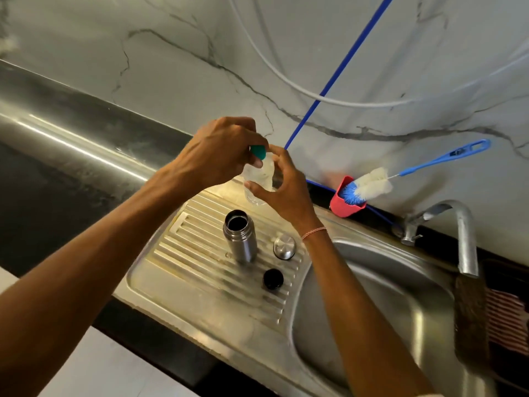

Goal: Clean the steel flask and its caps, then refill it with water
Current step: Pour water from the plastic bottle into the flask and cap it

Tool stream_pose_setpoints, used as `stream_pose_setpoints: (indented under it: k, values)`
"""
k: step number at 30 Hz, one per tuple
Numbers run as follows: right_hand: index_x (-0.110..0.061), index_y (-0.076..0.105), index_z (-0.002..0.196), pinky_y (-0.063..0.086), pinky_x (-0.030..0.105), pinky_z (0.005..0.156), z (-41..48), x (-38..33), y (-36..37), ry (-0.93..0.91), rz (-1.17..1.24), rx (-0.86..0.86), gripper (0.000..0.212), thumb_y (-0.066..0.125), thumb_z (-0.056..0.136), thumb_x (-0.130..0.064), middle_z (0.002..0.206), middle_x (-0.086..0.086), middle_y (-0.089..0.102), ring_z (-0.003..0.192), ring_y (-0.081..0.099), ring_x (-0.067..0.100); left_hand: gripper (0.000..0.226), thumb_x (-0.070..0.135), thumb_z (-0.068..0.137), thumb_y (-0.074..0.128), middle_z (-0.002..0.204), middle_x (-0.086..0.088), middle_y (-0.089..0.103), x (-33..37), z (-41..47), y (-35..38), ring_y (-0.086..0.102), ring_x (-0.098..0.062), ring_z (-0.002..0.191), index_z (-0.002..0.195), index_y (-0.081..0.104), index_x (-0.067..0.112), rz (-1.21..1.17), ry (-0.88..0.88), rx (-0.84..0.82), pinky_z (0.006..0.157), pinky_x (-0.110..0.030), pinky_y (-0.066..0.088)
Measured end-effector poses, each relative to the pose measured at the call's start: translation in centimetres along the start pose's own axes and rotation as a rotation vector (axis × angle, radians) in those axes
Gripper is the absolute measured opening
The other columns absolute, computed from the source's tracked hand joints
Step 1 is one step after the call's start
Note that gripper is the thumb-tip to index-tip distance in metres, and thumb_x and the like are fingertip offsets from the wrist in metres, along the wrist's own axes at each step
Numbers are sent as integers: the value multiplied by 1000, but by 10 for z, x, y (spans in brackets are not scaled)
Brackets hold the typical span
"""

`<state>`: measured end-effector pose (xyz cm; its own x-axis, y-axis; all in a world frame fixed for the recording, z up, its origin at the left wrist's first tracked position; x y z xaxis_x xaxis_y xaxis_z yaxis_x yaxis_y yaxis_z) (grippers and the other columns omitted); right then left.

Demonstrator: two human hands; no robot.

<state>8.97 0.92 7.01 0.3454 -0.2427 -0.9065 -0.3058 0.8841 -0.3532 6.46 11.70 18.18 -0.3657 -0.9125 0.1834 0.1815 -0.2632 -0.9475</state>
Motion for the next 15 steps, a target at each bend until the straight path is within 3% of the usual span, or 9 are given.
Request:
stream_pose_setpoints:
  k: [3,5,9,11,15]
  values:
    - [-20,43,136,55,22,91,-10,-37,-33,-51,138,-28,73,87,77,-28,125,-8,62,112,61,1,33,31,95,66,107,-9,70,41,0,-48,66,-22,91,119,75,11,-89,69,90,83,-42,59]
    - [-19,46,136,55,31,97,-17,-52,-48,-44,229,-92,71,85,77,-25,125,-2,63,116,62,11,35,38,93,68,100,-7,72,67,-2,-70,65,-19,85,114,77,12,-170,90,140,80,-36,57]
    - [-4,57,118,57,49,80,-45,-66,-68,15,478,-154,53,83,74,-15,97,12,70,86,69,33,35,43,83,71,95,1,74,103,-8,-81,70,-16,83,108,80,21,-333,19,188,82,-37,59]
    - [-11,62,108,57,48,72,-69,-65,-80,46,496,-86,43,83,71,-16,87,7,71,74,67,30,31,42,79,77,92,6,75,117,-13,-74,70,-11,82,105,81,25,-381,-44,198,85,-38,58]
    - [-32,67,99,58,45,82,-118,-51,-100,63,408,103,39,87,67,-20,90,-3,71,85,67,19,21,29,78,87,93,8,79,148,-25,-46,70,-3,81,98,83,27,-366,-151,153,100,-42,52]
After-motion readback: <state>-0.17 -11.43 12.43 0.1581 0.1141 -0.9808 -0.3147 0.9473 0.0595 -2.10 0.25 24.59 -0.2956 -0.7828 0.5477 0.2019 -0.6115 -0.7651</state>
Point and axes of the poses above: each hand's wrist, its own z-axis towards the middle knuckle, its own y-axis out of the palm, x = y × z, the point moved 8 cm from there along z, towards the middle knuckle
